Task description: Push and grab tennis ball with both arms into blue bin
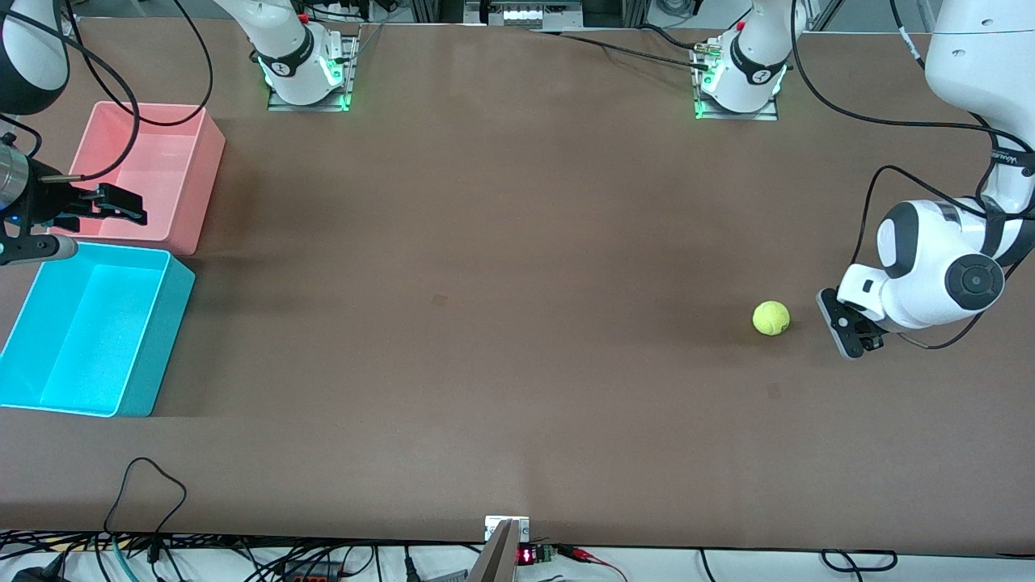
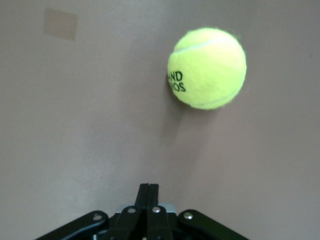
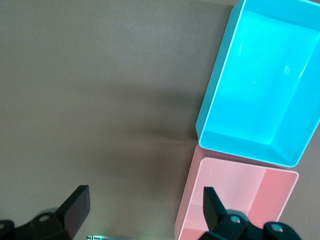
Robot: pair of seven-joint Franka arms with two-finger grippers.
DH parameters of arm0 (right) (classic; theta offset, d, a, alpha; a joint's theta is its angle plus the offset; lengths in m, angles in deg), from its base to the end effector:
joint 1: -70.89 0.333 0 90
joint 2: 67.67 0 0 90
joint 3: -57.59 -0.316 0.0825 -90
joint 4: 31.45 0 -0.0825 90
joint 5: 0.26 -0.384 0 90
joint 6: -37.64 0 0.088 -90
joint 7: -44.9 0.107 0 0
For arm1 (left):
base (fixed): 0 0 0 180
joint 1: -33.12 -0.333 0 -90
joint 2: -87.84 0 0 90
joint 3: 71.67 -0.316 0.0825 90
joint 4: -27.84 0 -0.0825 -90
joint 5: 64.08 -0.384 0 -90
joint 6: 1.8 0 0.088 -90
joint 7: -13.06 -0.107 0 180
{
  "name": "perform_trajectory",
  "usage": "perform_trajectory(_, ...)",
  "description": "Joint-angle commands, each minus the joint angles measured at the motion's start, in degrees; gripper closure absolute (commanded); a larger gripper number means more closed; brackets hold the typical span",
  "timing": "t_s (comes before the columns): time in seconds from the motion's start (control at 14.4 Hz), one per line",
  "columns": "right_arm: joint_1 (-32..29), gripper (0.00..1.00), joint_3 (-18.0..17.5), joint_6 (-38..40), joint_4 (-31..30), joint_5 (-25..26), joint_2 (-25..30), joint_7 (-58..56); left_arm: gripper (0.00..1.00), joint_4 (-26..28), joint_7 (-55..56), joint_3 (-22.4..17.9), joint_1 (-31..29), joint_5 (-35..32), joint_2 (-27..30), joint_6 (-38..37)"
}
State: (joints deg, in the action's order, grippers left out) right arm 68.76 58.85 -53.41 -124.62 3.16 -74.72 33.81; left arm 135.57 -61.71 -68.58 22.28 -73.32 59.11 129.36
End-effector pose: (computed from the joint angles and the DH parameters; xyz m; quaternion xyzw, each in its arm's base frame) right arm 0.5817 -0.0401 0.5301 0.9939 0.0698 -0.0832 0.0207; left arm 0.6201 0.0897 0.2348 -0.8016 0.5944 0.0637 0.0041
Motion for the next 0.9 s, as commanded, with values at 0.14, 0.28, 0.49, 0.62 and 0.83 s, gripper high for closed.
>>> perform_trajectory(0.14,0.1,0.00,-0.4,1.8,0.2,0.2,-1.9,-0.9,1.00,2.0,-3.7,0.3,-1.2,-1.1,1.0,1.8)
perform_trajectory(0.28,0.0,0.00,-0.4,2.2,-0.3,0.1,-2.9,-0.9,1.00,2.0,-3.8,0.3,-1.2,-1.0,1.0,1.6)
perform_trajectory(0.49,-0.2,0.00,-0.5,-4.2,-7.3,-0.6,-2.6,-0.9,1.00,2.0,-4.0,0.3,-1.3,-1.0,0.9,1.4)
perform_trajectory(0.62,-0.3,0.00,-0.5,-11.5,-14.0,-0.7,-2.0,-0.9,1.00,2.0,-5.2,0.4,-1.4,-1.0,0.5,1.4)
perform_trajectory(0.83,-0.4,0.00,-0.4,-20.5,-21.2,-0.7,-2.0,-0.9,1.00,1.6,-5.8,0.4,-1.4,-1.0,0.3,1.6)
